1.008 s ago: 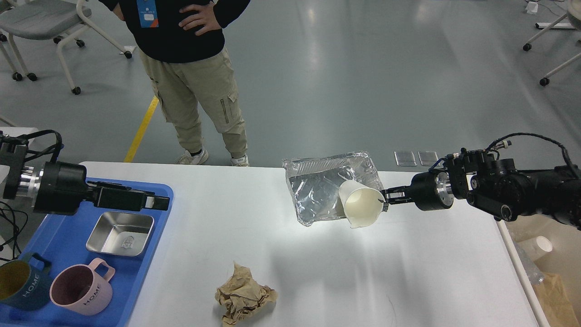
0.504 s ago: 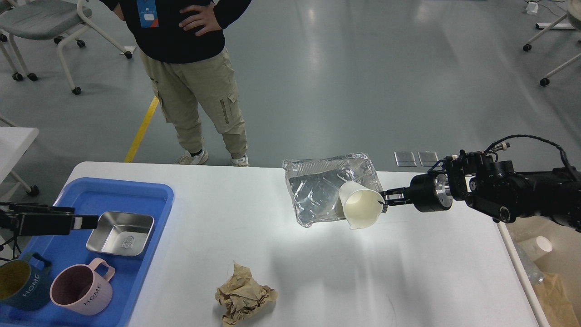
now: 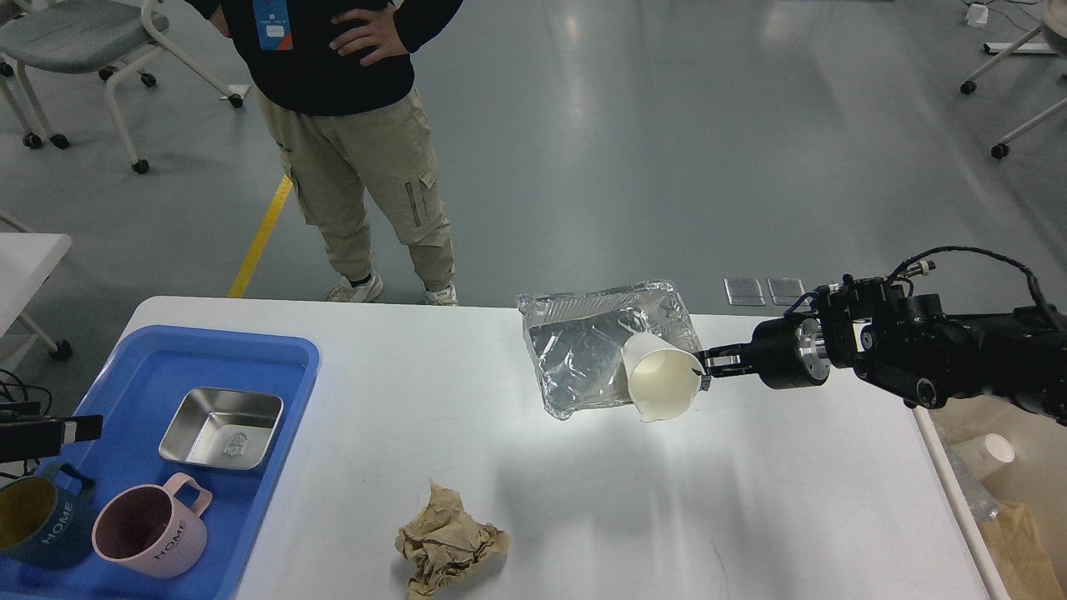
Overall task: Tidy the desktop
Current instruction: 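Lower the left gripper over the blue tray toward the paper wad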
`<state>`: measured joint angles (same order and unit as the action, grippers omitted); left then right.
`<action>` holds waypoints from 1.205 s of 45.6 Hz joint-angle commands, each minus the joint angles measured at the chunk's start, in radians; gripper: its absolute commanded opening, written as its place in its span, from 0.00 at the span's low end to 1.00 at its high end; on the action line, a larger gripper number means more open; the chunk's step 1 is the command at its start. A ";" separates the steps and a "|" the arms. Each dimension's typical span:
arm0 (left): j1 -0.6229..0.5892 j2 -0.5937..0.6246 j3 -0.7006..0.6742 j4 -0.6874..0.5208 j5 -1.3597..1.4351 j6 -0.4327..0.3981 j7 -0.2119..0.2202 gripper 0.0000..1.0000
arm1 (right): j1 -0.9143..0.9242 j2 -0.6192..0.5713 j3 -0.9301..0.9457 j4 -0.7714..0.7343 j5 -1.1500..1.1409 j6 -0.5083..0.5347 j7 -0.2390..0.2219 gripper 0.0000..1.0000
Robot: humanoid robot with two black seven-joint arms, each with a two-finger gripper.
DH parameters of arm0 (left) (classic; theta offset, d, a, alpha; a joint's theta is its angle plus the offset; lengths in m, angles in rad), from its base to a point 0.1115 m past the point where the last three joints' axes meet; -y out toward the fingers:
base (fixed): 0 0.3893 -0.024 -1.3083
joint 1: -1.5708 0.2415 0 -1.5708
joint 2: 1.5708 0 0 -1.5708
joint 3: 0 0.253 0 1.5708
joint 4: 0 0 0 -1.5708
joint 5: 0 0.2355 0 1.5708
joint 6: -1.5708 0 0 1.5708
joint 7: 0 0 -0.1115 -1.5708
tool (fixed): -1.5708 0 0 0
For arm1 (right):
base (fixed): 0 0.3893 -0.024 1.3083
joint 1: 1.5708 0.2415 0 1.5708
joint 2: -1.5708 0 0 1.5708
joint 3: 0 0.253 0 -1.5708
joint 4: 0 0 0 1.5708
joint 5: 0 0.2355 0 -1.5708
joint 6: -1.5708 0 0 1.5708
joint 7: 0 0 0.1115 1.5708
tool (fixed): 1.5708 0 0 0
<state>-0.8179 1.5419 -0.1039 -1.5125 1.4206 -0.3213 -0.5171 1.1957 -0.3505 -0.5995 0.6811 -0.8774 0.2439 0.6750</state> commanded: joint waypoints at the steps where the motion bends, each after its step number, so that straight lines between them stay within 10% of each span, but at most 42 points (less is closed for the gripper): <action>1: -0.001 -0.014 -0.005 -0.002 0.001 -0.001 -0.030 0.95 | -0.001 -0.004 0.000 0.002 0.000 -0.002 0.001 0.00; 8: 0.002 -0.080 -0.003 -0.002 0.015 -0.002 -0.096 0.95 | -0.001 -0.008 0.001 0.005 0.000 -0.002 0.001 0.00; 44: -0.038 -0.667 0.000 0.346 0.455 -0.001 -0.107 0.95 | -0.001 -0.013 0.009 0.023 0.002 -0.021 0.001 0.00; 55: -0.070 -0.815 0.001 0.409 0.517 -0.002 -0.190 0.94 | -0.002 -0.030 0.009 0.023 0.002 -0.021 0.001 0.00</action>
<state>-0.8746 0.7843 -0.1032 -1.1319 1.9064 -0.3223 -0.6833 1.1949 -0.3745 -0.5904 0.7041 -0.8758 0.2224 0.6766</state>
